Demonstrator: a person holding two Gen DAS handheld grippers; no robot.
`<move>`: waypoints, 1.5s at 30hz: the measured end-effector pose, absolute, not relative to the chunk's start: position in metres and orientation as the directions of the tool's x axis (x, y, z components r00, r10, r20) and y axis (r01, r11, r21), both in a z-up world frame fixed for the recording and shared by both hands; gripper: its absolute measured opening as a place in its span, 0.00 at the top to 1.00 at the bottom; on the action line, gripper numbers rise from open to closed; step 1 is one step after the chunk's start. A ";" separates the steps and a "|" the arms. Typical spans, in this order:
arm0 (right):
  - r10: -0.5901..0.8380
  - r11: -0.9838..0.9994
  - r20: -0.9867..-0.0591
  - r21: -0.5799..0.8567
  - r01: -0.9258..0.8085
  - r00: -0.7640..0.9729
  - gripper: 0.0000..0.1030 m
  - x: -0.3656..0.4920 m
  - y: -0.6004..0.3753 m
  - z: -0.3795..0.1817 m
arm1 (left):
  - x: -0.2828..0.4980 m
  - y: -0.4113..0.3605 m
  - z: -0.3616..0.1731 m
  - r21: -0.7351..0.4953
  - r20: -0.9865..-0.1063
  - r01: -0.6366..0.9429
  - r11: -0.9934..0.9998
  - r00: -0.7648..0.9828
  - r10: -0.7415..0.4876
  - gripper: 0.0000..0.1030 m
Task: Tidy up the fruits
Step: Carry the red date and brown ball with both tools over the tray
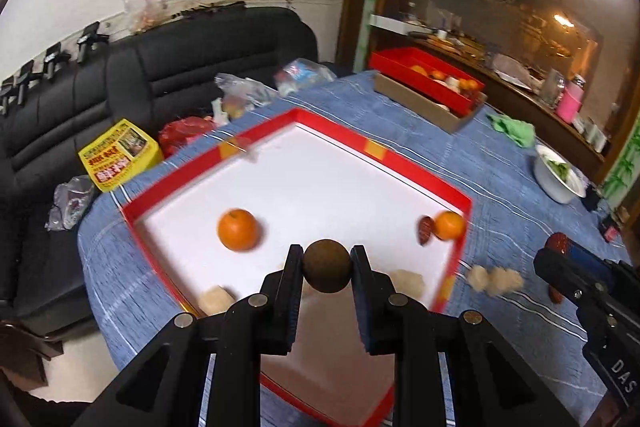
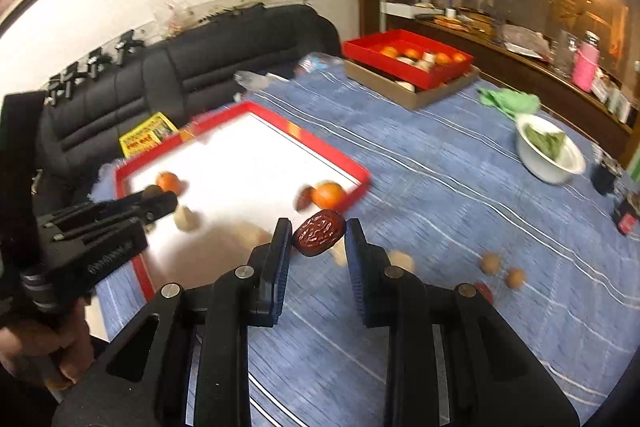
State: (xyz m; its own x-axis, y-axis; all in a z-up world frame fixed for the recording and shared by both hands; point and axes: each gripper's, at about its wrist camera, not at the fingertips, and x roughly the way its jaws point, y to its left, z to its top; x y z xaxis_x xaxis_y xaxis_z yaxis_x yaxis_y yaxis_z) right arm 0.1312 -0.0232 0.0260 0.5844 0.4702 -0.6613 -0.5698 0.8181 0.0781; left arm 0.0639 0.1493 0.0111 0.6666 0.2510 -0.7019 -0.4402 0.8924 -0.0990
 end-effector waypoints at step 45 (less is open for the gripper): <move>0.463 0.791 -0.755 0.117 -0.601 0.463 0.74 0.247 0.080 -0.041 | 0.167 0.195 -0.035 0.020 -0.772 -0.495 0.869 0.545 0.328 0.78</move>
